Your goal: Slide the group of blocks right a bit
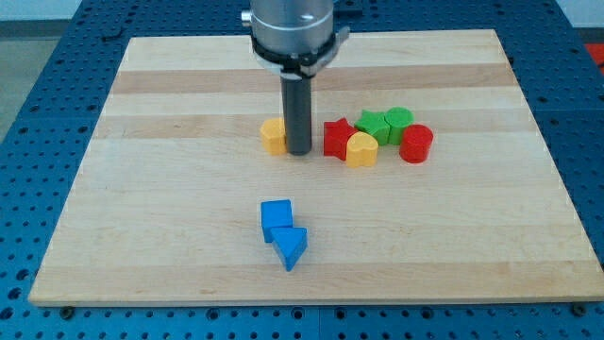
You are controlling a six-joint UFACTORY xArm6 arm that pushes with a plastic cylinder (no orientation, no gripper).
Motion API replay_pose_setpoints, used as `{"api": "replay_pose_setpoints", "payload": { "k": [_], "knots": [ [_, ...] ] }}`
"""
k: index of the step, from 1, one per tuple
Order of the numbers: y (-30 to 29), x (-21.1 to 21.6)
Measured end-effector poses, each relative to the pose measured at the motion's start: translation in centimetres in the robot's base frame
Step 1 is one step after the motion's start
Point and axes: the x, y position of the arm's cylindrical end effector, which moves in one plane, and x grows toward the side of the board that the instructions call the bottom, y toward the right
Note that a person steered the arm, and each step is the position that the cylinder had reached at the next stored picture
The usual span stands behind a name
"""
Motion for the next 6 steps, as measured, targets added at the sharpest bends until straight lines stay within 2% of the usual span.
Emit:
{"api": "replay_pose_setpoints", "payload": {
  "k": [1, 4, 6],
  "knots": [
    [-0.2, -0.3],
    [6.1, 3.2],
    [5.8, 3.3]
  ]
}}
